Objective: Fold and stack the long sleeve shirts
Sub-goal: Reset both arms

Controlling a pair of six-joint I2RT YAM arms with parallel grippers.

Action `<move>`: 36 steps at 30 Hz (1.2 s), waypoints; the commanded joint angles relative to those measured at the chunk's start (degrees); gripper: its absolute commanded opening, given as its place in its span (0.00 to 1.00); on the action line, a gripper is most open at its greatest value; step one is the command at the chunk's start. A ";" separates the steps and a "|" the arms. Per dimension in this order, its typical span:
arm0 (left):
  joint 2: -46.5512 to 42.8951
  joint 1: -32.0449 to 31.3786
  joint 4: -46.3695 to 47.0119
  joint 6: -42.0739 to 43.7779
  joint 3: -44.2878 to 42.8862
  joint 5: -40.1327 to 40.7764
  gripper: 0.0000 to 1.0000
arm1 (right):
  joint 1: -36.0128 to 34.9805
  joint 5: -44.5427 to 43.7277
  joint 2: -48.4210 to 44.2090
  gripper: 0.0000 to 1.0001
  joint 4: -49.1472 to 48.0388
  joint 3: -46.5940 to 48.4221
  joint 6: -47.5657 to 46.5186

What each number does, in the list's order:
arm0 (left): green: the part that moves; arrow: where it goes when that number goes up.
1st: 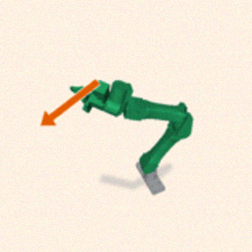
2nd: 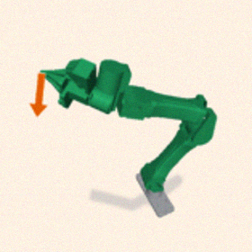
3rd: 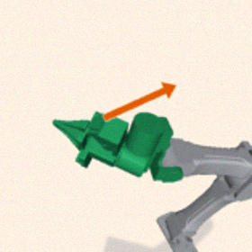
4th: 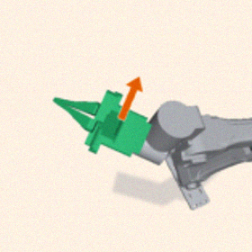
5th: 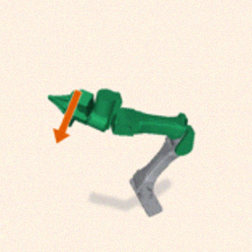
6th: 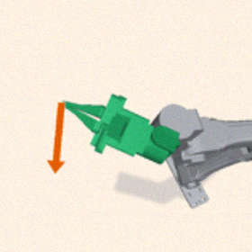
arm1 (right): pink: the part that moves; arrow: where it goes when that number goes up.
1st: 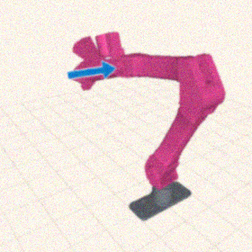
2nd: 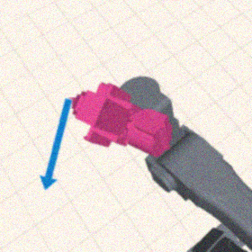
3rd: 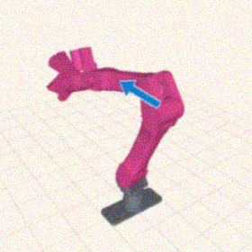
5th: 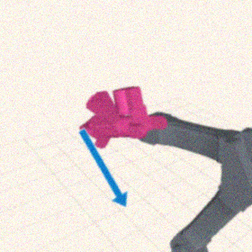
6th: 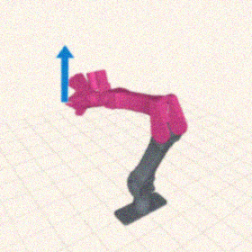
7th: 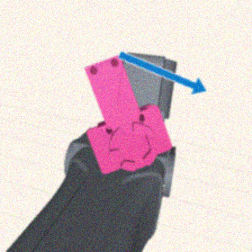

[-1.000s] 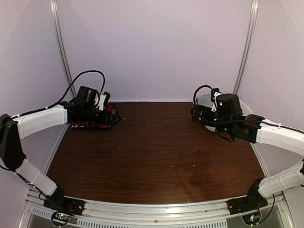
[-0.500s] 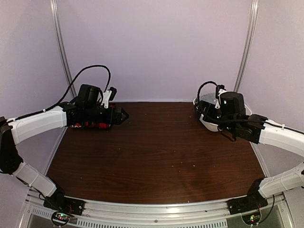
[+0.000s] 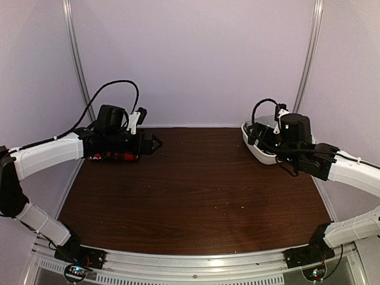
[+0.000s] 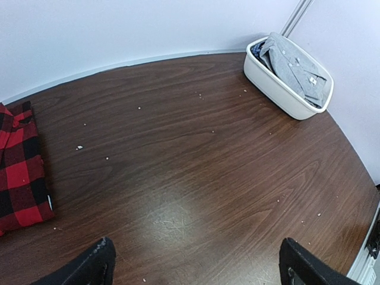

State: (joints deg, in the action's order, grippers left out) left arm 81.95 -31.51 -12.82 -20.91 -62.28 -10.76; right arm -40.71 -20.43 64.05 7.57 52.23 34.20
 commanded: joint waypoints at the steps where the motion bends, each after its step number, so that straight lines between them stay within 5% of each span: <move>1: 0.47 -0.12 3.90 0.52 -0.30 -1.32 0.98 | 0.29 -1.51 -0.68 1.00 0.86 -0.21 -1.05; 36: 1.29 -0.06 6.65 -0.61 0.12 -4.86 0.98 | 0.46 3.95 2.25 1.00 5.18 3.71 -0.65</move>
State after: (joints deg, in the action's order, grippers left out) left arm 82.85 -31.51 -8.86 -21.43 -62.24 -15.14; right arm -40.47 -18.20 65.71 12.29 56.73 33.01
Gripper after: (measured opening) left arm 0.976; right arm 0.997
